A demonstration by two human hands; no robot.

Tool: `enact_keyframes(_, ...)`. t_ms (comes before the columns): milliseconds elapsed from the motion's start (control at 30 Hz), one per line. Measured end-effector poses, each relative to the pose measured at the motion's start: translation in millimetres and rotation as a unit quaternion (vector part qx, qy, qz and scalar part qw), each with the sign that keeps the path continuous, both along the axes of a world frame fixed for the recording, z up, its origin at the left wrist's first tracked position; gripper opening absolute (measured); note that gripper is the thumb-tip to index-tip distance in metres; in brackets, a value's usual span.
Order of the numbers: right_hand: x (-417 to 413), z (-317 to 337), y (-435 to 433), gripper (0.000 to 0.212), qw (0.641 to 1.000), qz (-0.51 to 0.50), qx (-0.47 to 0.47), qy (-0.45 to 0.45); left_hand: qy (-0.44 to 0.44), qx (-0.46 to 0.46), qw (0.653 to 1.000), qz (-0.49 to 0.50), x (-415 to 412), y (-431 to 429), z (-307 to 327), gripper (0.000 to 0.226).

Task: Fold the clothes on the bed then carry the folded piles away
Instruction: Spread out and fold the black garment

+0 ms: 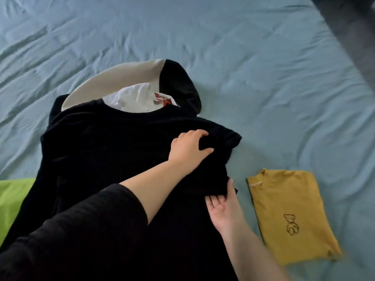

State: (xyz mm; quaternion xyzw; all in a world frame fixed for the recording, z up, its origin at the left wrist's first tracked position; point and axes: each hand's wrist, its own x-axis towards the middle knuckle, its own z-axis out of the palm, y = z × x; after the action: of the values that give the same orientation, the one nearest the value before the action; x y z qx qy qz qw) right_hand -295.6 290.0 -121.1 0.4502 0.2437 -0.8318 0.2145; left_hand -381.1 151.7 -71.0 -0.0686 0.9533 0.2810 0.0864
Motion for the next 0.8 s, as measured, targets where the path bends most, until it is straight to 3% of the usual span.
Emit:
enact_keyframes(167,-3.0,-10.1,8.9,0.05,1.0,0.003,-0.007,-0.028,-0.008,-0.137,0.987,-0.08,-49.0,56.6,-15.8,0.071)
enact_keyframes(267,-1.2,-13.7,14.8,0.049,0.999,0.026,-0.034,-0.018,0.018,-0.18,0.977,-0.114,-65.7,71.3,-19.6,0.037)
enact_keyframes(367,5.6,-16.4,24.9,0.052,0.998,0.016,-0.052,-0.011,0.007,-0.034,0.998,0.044,-91.4,64.9,-10.5,0.013)
enact_keyframes(433,6.1,-17.2,33.5,0.055,0.999,0.007,-0.043,-0.005,0.007,0.08,0.989,0.125,-104.8,56.6,-4.9,0.007)
enact_keyframes(500,1.9,-13.6,40.3,0.055,0.999,0.011,-0.029,-0.013,0.004,0.122,0.985,0.124,-103.6,56.0,-2.9,0.016)
enact_keyframes(567,-2.6,-2.2,47.0,0.051,0.998,0.054,0.011,-0.018,0.027,0.045,0.997,0.057,-79.0,55.2,-0.2,0.038)
enact_keyframes(633,-1.8,12.0,52.9,0.039,0.98,0.134,0.15,-0.002,0.097,-0.053,0.992,-0.053,-28.3,46.9,-3.5,0.051)
enact_keyframes(667,2.7,17.1,55.9,0.036,0.947,0.161,0.278,0.022,0.119,-0.084,0.983,-0.109,4.4,39.6,-7.3,0.054)
enact_keyframes(700,9.0,21.0,57.5,0.032,0.885,0.179,0.423,0.073,0.116,-0.111,0.973,-0.164,38.7,30.4,-12.6,0.056)
enact_keyframes(733,16.2,26.5,55.3,0.027,0.798,0.194,0.549,0.157,0.084,-0.145,0.964,-0.207,69.1,18.8,-19.8,0.059)
enact_keyframes(800,26.9,26.8,39.1,0.019,0.602,0.264,0.66,0.365,-0.01,-0.228,0.943,-0.241,103.3,-16.2,-40.3,0.065)
